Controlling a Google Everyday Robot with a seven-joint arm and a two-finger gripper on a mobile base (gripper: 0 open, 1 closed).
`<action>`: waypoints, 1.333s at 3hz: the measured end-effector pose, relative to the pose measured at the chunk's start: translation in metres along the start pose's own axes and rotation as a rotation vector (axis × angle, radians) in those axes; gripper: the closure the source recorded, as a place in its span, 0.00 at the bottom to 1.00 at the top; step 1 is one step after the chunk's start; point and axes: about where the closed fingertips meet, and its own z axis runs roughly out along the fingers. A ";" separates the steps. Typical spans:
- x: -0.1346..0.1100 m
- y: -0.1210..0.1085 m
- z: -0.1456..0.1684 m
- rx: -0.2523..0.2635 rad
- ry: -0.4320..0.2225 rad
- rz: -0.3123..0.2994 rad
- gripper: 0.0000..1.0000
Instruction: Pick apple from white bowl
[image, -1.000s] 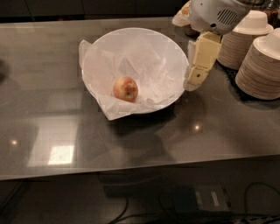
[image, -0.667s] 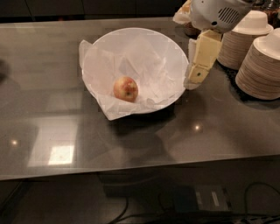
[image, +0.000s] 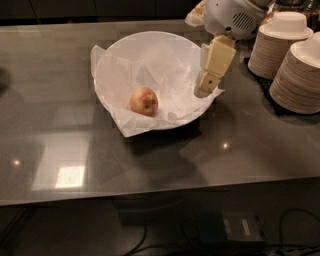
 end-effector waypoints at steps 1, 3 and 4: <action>-0.016 -0.014 0.036 -0.057 -0.063 -0.032 0.00; -0.034 -0.015 0.103 -0.194 -0.110 -0.063 0.04; -0.029 -0.013 0.121 -0.220 -0.098 -0.055 0.06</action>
Offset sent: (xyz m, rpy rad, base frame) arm 0.0488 0.0950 -0.0782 0.0914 0.1746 0.2179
